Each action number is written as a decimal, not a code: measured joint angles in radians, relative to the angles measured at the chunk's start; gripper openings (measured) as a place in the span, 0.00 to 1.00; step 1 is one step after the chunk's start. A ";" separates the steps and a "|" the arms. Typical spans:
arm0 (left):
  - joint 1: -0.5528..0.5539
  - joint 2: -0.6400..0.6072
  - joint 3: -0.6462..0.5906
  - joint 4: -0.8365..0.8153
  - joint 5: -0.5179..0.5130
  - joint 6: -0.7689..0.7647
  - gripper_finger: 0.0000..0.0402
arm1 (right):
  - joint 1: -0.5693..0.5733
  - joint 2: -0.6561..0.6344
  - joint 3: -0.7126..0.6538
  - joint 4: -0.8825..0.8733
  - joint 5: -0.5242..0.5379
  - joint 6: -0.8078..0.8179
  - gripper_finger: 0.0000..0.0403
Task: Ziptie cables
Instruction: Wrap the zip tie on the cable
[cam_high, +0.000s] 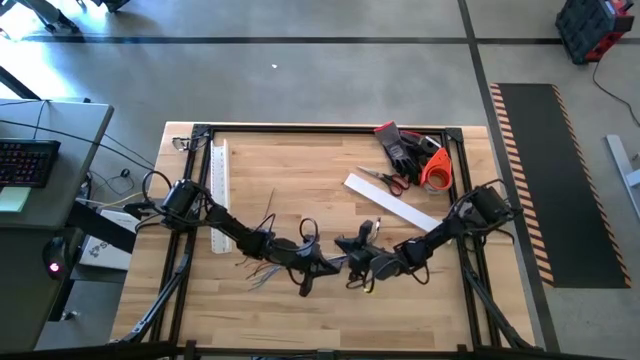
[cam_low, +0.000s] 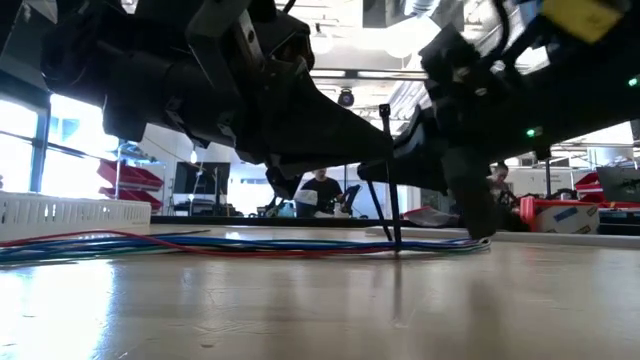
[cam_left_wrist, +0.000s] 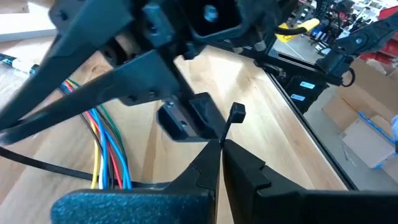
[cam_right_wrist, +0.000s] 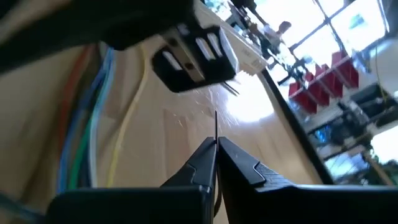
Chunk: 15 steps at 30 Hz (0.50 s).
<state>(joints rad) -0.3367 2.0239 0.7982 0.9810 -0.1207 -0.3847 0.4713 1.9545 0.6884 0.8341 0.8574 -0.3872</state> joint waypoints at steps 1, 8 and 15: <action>0.000 0.000 0.000 0.000 -0.001 0.001 0.00 | -0.007 0.000 0.000 -0.001 0.000 0.029 0.00; 0.001 0.000 0.000 -0.004 -0.002 0.003 0.00 | -0.077 0.000 0.000 -0.053 -0.160 0.212 0.05; 0.001 0.000 0.000 -0.005 -0.002 0.003 0.00 | -0.153 0.000 0.000 -0.133 -0.227 0.305 0.27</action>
<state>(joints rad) -0.3359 2.0239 0.7982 0.9764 -0.1230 -0.3817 0.3180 1.9542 0.6888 0.7011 0.6304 -0.0826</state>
